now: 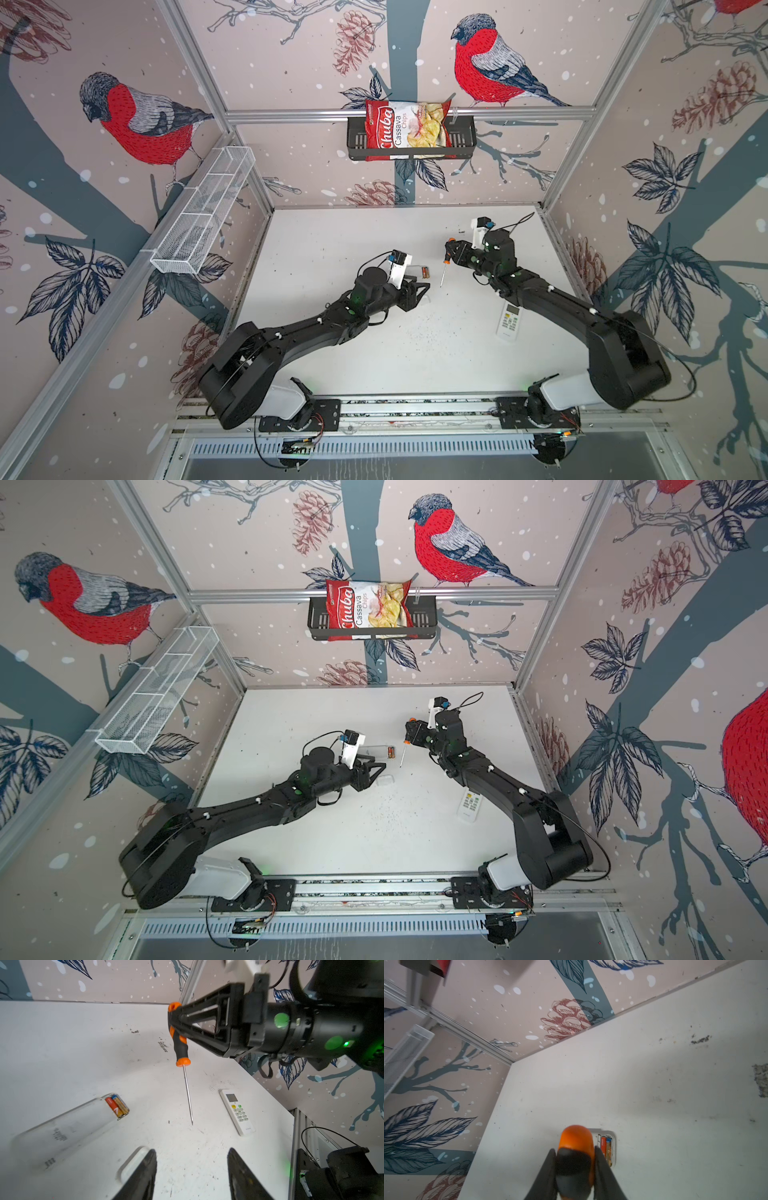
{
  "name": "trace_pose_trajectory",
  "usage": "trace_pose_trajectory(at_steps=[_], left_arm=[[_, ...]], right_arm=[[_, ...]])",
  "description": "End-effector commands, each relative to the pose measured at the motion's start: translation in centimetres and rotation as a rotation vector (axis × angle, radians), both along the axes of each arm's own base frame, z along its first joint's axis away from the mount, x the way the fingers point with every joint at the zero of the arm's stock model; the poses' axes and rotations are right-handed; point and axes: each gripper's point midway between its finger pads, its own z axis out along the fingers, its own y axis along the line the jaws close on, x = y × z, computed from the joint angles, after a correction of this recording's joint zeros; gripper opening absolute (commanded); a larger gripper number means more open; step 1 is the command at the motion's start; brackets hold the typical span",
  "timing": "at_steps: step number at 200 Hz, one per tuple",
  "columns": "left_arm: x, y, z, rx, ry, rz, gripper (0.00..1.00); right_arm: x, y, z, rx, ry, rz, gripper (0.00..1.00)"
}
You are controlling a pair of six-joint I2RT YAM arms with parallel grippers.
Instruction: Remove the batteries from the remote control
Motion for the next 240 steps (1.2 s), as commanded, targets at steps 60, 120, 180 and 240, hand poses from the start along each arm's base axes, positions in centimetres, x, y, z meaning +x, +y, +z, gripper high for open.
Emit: trace_pose_trajectory(at_steps=[60,120,180,240], left_arm=[[1.1,-4.0,2.0,-0.126,-0.047,-0.105,0.47],[1.4,-5.1,0.5,-0.121,-0.023,-0.132,0.41],[2.0,-5.3,-0.5,-0.124,-0.001,-0.113,0.31],[2.7,-5.1,-1.1,-0.075,-0.001,-0.085,0.0]], right_arm=[[-2.5,0.3,4.0,0.132,-0.111,0.044,0.02],[-4.0,0.5,3.8,0.175,-0.118,0.072,0.02],[-5.3,1.7,4.2,0.217,-0.123,0.149,0.02],[-6.2,1.9,4.1,0.21,-0.115,0.178,0.03]])
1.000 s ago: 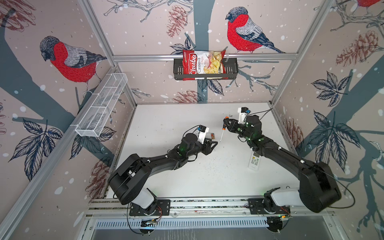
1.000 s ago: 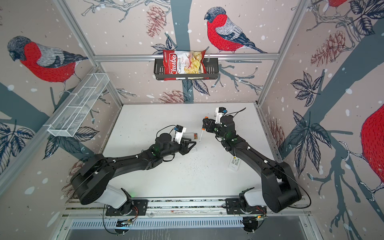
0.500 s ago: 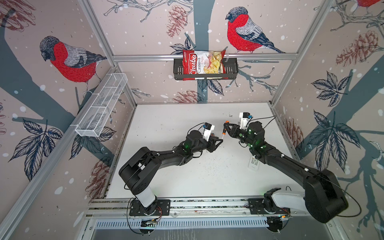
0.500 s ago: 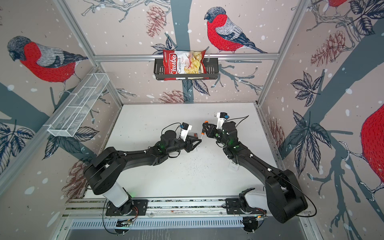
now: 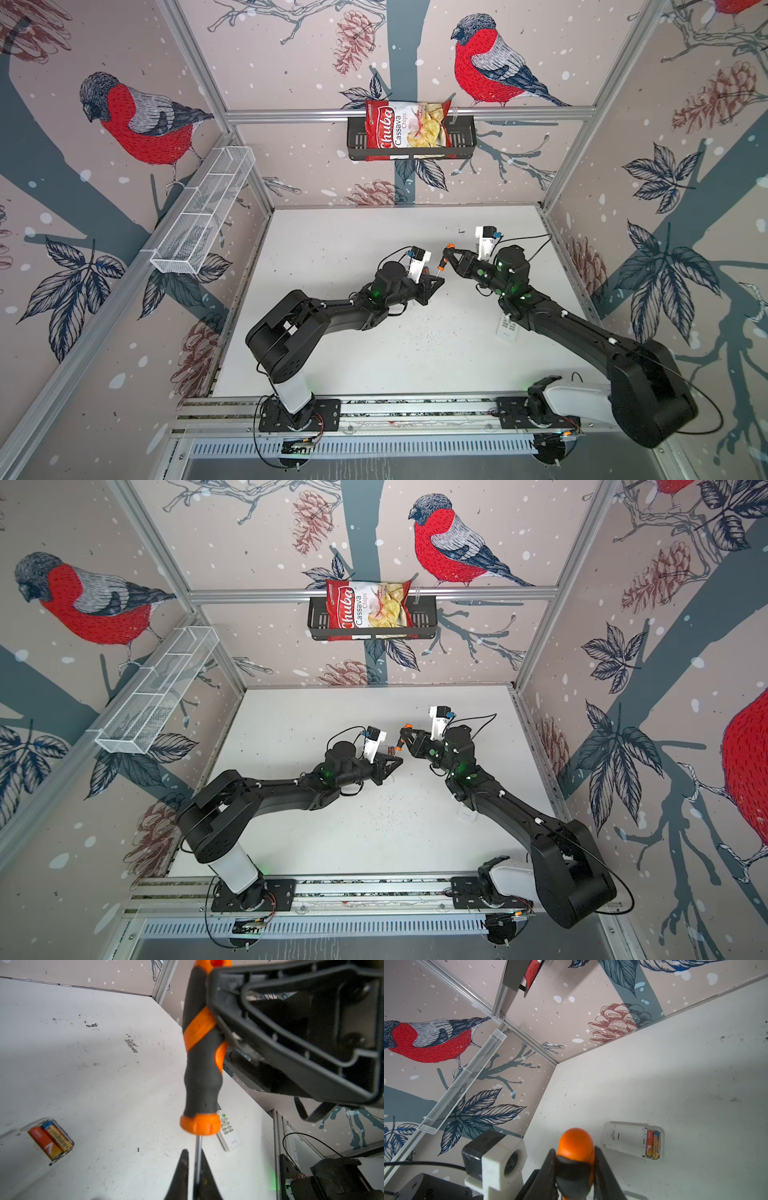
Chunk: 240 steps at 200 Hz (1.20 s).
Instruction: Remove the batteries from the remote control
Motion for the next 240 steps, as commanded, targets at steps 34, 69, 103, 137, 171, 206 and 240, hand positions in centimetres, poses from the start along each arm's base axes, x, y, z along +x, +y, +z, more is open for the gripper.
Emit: trace_pose_trajectory(at_steps=[34,69,103,137,171,206,240], left_arm=[[1.2,1.2,0.1,0.041,-0.04,0.053,0.0],[1.3,2.6,-0.4,0.104,-0.085,0.055,0.0],[0.3,4.2,-2.0,0.234,-0.136,0.038,0.0],[-0.8,6.3,-3.6,0.356,-0.168,0.04,0.0],[-1.0,8.8,-4.2,0.48,-0.244,0.087,0.0],[-0.9,10.6,-4.0,0.54,-0.317,0.138,0.0],[-1.4,10.8,-3.4,0.532,-0.373,0.135,0.0]], right_arm=[[-1.3,0.4,1.5,0.0,-0.039,0.075,0.16],[-1.5,0.4,1.9,-0.005,-0.019,0.147,0.52],[-1.4,-0.3,1.9,-0.095,0.05,0.218,0.71],[-1.7,0.2,-0.1,-0.199,0.169,0.33,0.75],[-1.9,0.5,-0.9,-0.262,0.211,0.392,0.77],[-2.2,0.7,-1.1,-0.273,0.215,0.426,0.77],[-3.8,3.0,-2.1,-0.317,0.222,0.542,0.77]])
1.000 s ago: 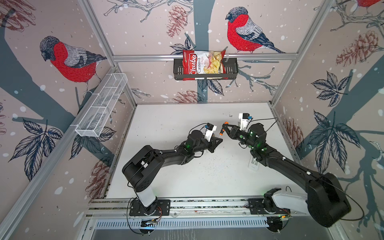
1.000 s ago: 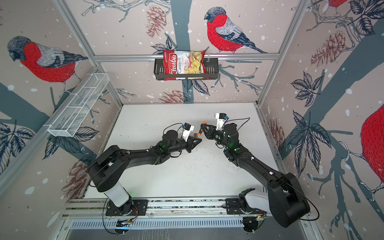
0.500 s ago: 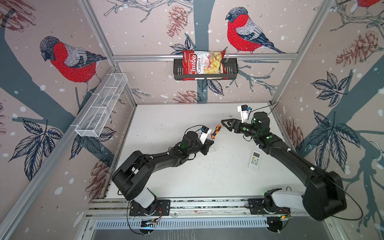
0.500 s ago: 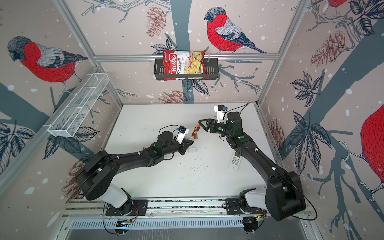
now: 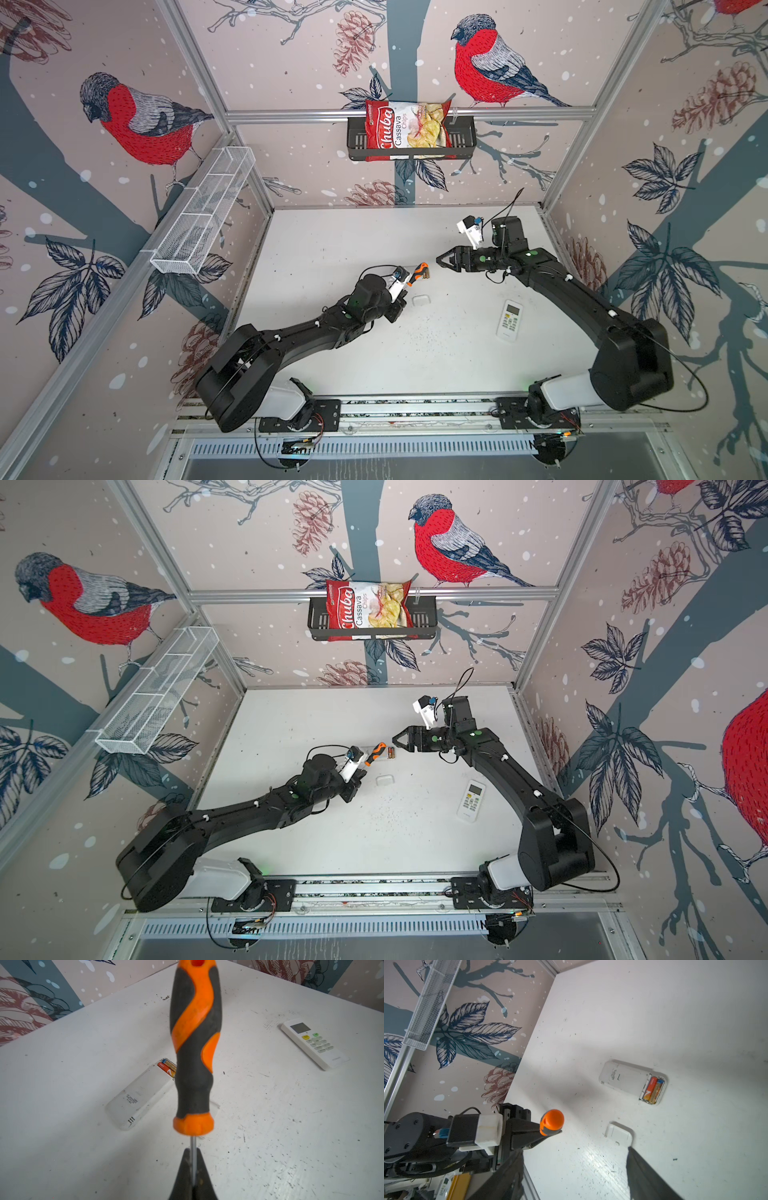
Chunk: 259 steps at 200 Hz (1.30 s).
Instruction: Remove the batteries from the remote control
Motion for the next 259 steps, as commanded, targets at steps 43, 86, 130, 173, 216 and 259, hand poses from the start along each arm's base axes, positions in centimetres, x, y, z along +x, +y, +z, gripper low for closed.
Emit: trace_pose_trajectory(at_steps=[43,86,130,173,216,259], left_arm=[[-0.4,0.7,0.5,0.029,-0.095,-0.001,0.0],[-0.6,1.1,1.1,0.014,-0.118,0.007,0.0],[-0.7,0.9,1.0,0.008,-0.112,0.001,0.0],[-0.9,0.8,1.2,-0.008,-0.116,-0.008,0.0],[-0.9,0.5,0.8,-0.013,-0.104,-0.017,0.0],[-0.7,0.6,0.9,-0.025,-0.098,0.004,0.0]], right_arm=[[-1.7,3.7,-2.2,-0.098,0.044,0.17,0.68],[-1.3,4.7,-3.3,-0.113,0.077,0.201,0.67],[-2.6,6.5,-4.3,-0.119,0.094,0.307,0.69],[-2.9,7.4,-4.7,-0.08,0.106,0.372,0.61],[-3.0,8.4,-5.1,-0.072,0.125,0.415,0.52],[-3.5,9.2,-5.4,-0.07,0.133,0.445,0.45]])
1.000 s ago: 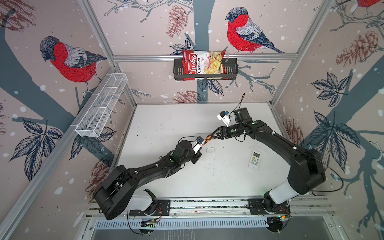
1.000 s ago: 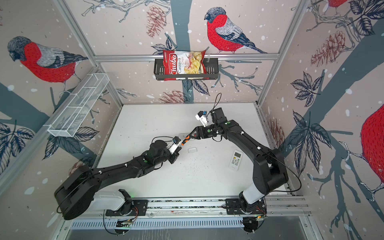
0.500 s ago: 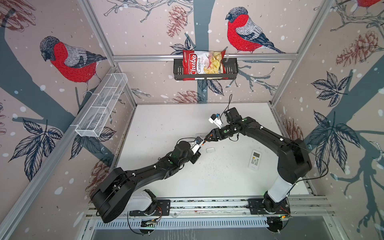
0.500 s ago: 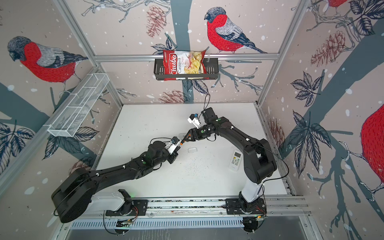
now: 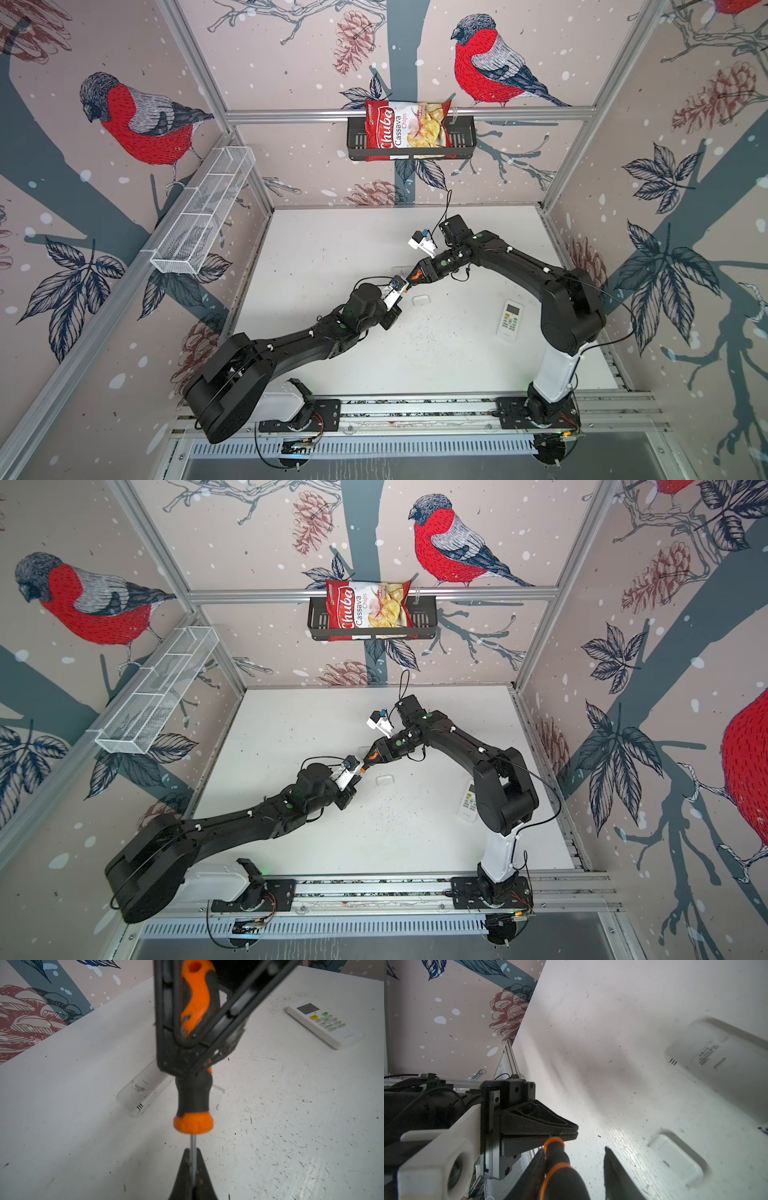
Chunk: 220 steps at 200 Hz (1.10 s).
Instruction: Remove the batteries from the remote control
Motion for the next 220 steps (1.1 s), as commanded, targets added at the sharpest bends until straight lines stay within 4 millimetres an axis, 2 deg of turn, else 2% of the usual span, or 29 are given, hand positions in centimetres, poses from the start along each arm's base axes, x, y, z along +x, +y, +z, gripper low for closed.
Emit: trace_pose_trajectory(at_steps=[1,60,135,160,174,187,194,206,220], left_arm=[[0.6,-0.6,1.9,-0.069,-0.046,0.005,0.0],[0.8,-0.4,2.1,-0.084,-0.052,0.028,0.0],[1.1,-0.2,2.0,-0.084,-0.053,0.049,0.0],[1.2,0.1,2.2,-0.093,-0.062,0.073,0.0],[1.6,0.6,2.3,-0.1,-0.072,0.111,0.14],[2.0,1.2,2.6,-0.108,-0.085,0.151,0.43],[2.1,1.5,2.7,-0.109,-0.088,0.171,0.54],[2.4,2.0,3.0,-0.121,-0.099,0.208,0.64],[2.7,2.8,3.4,-0.148,-0.11,0.253,0.7]], right_arm=[[-0.6,0.4,0.0,0.004,-0.003,0.032,0.45],[-1.5,0.7,0.0,0.019,0.002,0.068,0.33],[-1.2,0.5,0.0,0.035,0.018,0.064,0.01],[-0.9,0.3,0.4,0.058,0.017,0.048,0.0],[-0.8,0.0,0.6,0.066,0.014,0.032,0.0],[-0.4,-0.2,1.0,0.079,0.009,0.005,0.0],[0.0,-0.5,1.3,0.089,0.006,-0.02,0.0],[0.7,-1.0,2.0,0.113,-0.004,-0.067,0.0],[1.5,-2.0,2.9,0.149,-0.017,-0.128,0.0]])
